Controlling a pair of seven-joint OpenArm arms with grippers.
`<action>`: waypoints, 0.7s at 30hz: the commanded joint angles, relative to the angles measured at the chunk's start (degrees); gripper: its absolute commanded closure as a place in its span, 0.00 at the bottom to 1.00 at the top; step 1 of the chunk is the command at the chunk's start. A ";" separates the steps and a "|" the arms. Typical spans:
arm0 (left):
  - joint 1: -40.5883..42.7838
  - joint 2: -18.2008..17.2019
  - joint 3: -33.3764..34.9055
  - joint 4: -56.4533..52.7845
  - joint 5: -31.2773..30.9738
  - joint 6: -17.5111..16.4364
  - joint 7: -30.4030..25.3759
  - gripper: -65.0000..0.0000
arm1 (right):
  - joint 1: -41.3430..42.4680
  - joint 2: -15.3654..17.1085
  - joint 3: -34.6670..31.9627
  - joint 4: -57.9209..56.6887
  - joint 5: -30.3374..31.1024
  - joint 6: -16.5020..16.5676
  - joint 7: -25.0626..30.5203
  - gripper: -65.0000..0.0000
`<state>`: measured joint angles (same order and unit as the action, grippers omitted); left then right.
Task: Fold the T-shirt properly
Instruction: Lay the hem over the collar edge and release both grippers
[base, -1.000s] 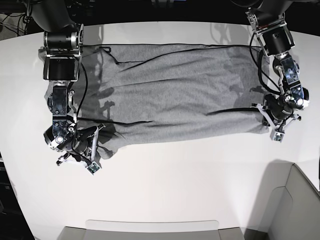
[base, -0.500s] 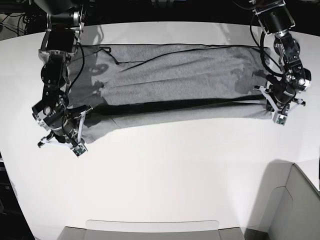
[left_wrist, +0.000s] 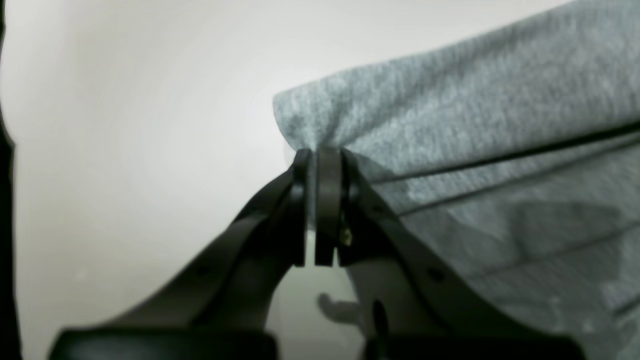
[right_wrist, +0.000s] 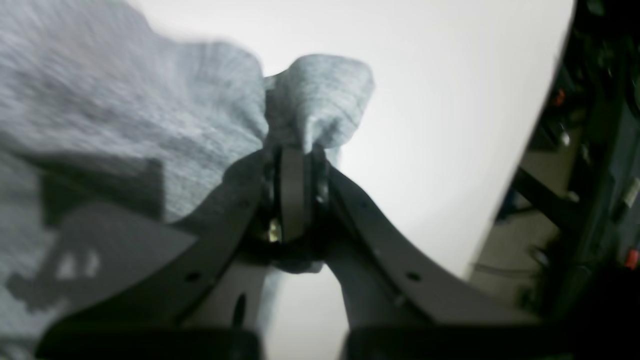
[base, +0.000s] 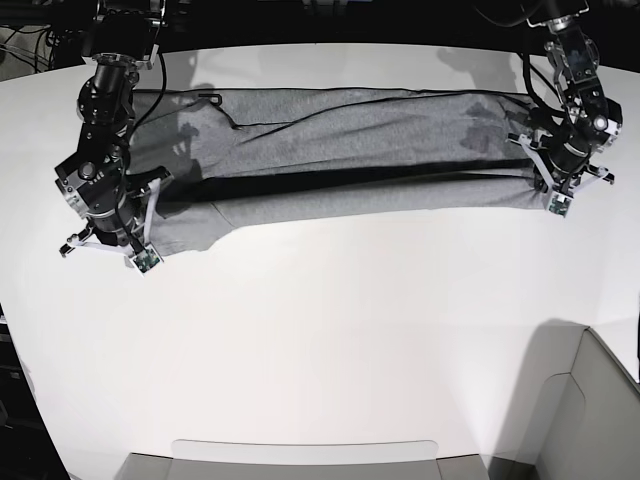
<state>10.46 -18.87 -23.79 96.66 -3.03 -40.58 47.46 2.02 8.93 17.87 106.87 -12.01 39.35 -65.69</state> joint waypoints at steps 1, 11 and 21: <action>0.31 -0.86 -0.60 1.76 0.70 0.58 -0.74 1.00 | 0.84 0.52 1.43 1.83 -1.40 0.65 -0.90 1.00; 6.73 -0.77 -0.60 2.72 0.70 0.58 -0.74 1.00 | -4.70 0.26 4.51 4.82 -1.57 0.65 -2.84 1.00; 9.28 -0.77 -0.60 2.72 0.70 0.58 -0.74 1.00 | -11.82 -1.06 4.51 7.46 -1.48 0.65 -2.75 1.00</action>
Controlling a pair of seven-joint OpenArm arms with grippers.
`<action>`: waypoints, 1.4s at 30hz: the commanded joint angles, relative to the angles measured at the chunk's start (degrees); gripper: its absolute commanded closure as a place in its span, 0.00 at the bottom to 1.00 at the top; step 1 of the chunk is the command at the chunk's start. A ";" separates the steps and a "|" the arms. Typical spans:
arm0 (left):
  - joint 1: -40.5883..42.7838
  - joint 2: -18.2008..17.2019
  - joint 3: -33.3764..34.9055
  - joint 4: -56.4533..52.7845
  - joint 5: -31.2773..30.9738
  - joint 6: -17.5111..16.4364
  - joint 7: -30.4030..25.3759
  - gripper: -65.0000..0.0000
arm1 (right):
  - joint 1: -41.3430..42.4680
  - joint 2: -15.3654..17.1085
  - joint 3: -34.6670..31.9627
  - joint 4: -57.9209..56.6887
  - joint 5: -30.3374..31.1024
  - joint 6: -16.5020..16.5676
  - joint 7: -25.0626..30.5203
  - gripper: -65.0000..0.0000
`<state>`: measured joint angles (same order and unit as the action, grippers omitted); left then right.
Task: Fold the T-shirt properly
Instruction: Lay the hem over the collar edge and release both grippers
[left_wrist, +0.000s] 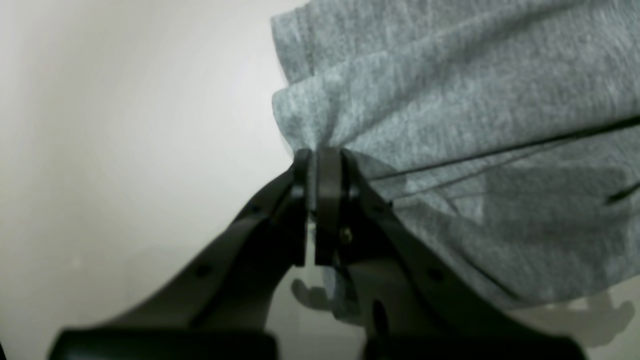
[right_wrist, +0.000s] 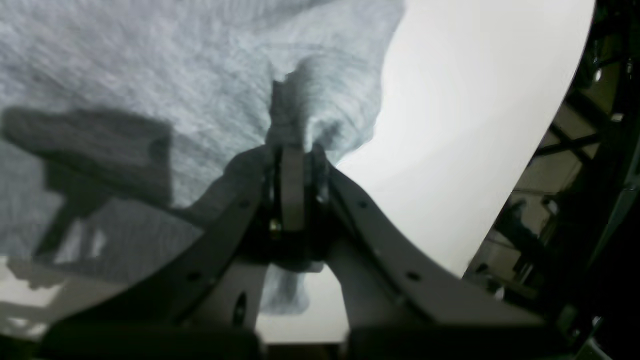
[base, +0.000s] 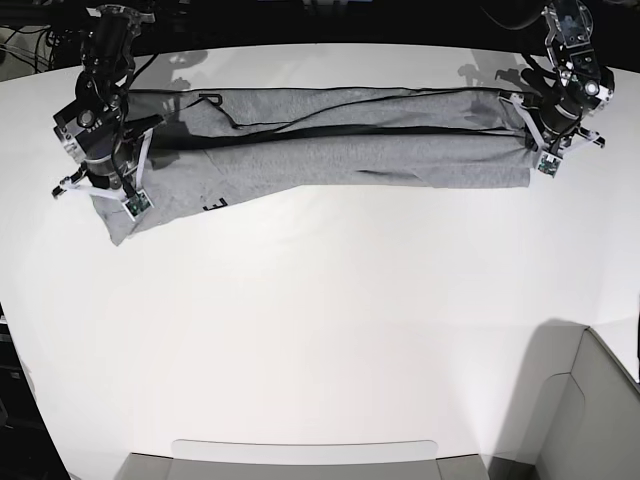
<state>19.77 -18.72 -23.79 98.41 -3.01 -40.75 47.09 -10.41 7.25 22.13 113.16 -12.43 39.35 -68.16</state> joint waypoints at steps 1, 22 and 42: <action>-0.03 -0.93 -0.60 0.97 0.68 0.75 -0.37 1.00 | 0.09 0.45 0.24 1.17 -0.98 0.65 -0.28 1.00; 0.76 -0.93 -0.69 3.00 0.68 0.75 -0.37 0.73 | -3.34 -1.84 0.16 0.99 -1.16 0.65 -0.37 0.97; -9.88 0.04 -13.00 6.51 0.68 0.75 23.02 0.68 | -3.17 -1.75 0.07 0.90 -0.89 0.65 -0.19 0.71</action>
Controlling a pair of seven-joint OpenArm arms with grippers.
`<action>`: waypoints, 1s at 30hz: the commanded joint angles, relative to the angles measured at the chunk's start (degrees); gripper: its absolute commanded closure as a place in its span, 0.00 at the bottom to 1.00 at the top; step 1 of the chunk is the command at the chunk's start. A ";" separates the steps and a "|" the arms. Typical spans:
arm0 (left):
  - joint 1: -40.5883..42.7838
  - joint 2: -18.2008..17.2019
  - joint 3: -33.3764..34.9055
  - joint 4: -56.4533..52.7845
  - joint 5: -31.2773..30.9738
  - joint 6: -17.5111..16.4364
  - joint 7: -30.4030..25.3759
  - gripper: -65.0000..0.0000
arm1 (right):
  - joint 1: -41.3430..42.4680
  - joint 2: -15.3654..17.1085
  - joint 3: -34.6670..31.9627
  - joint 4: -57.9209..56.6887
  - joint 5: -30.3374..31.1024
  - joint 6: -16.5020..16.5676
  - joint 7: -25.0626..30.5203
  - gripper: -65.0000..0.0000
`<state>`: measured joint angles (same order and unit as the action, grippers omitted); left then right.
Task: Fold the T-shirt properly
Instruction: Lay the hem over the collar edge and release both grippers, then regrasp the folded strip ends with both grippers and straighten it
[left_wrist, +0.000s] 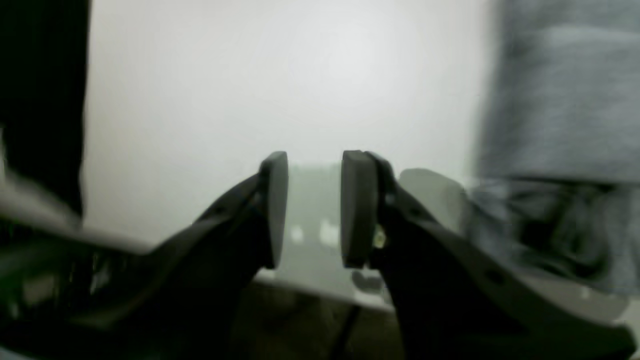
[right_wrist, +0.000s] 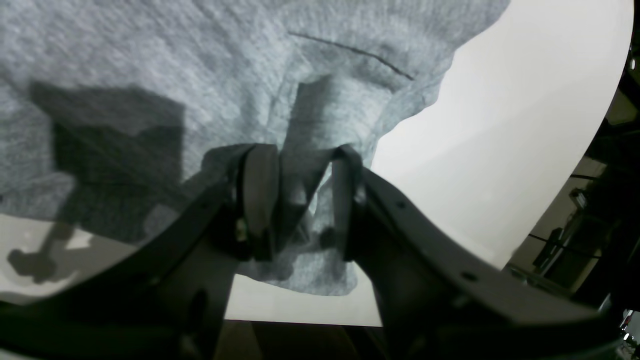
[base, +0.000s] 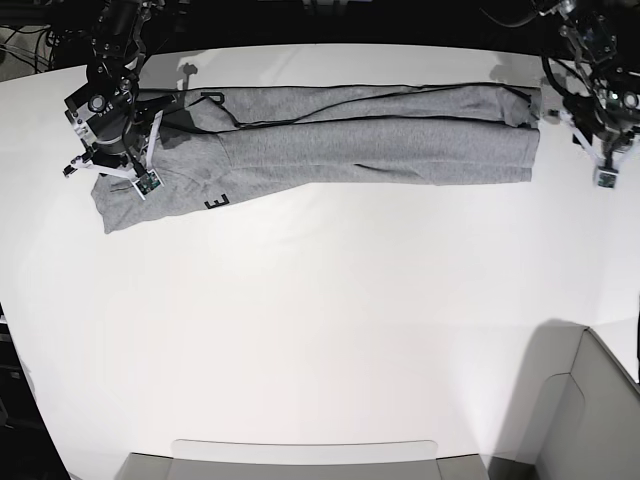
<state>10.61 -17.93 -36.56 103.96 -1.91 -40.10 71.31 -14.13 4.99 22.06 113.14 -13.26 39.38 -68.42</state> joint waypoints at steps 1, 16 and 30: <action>-2.13 -0.66 -1.11 0.96 -0.42 0.10 1.53 0.64 | 0.55 0.50 0.13 0.92 -0.06 0.62 0.07 0.71; -7.14 9.71 5.74 1.31 -0.77 0.10 8.69 0.57 | 1.43 0.41 0.05 0.92 -0.06 0.62 0.07 0.71; -7.58 11.12 2.75 0.61 -0.42 0.10 8.69 0.57 | 2.39 0.85 0.05 -4.26 -0.24 0.62 0.07 0.71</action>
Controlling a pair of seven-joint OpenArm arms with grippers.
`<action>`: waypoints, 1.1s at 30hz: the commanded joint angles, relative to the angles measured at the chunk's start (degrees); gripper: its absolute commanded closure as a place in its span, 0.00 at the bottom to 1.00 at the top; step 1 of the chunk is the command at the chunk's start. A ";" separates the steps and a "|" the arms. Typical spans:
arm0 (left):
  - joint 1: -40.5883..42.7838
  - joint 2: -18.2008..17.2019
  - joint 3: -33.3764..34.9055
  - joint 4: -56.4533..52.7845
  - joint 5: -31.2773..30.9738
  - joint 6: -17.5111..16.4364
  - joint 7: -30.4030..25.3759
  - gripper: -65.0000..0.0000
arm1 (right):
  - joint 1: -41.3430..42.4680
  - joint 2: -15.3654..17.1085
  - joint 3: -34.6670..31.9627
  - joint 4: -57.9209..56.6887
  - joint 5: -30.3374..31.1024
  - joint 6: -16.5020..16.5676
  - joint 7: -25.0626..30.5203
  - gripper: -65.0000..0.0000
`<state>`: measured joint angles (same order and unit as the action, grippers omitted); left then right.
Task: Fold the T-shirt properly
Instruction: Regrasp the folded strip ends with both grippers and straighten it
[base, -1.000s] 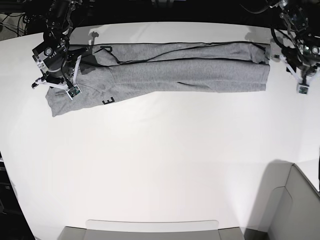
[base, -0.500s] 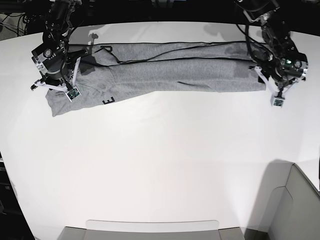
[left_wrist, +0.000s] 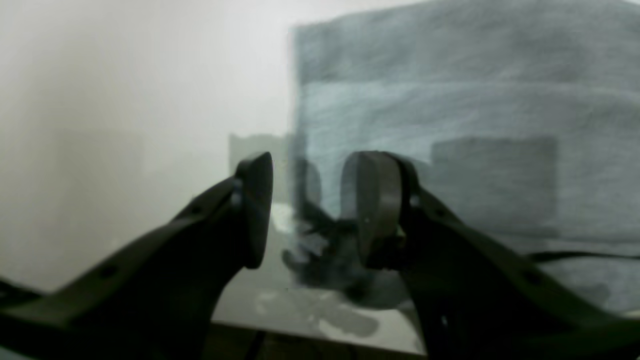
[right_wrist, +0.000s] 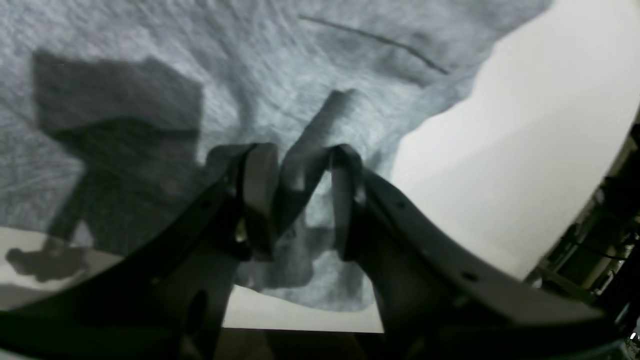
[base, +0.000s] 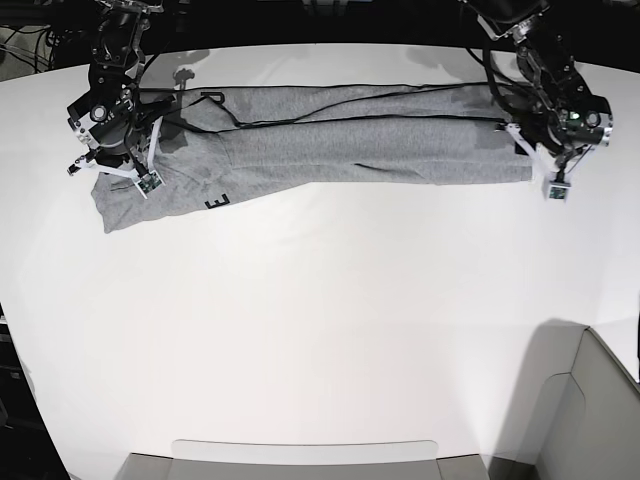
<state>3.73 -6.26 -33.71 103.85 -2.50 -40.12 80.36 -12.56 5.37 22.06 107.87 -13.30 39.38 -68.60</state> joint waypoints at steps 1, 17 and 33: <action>-0.69 -0.55 -0.97 0.54 0.17 0.12 -0.36 0.57 | 0.91 0.39 0.05 1.00 -0.19 0.62 0.25 0.71; -0.78 -1.52 -2.46 -3.77 -6.24 0.12 -0.36 0.56 | 1.88 0.57 0.05 1.00 -0.28 0.62 0.25 0.71; -3.59 -2.13 -2.29 -29.96 -16.53 0.12 -0.36 0.56 | 1.70 0.74 -2.86 0.92 -0.37 0.62 0.25 0.71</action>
<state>-1.63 -10.35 -36.56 76.09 -21.32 -40.12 75.37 -11.42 5.82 19.14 107.87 -13.69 39.38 -68.99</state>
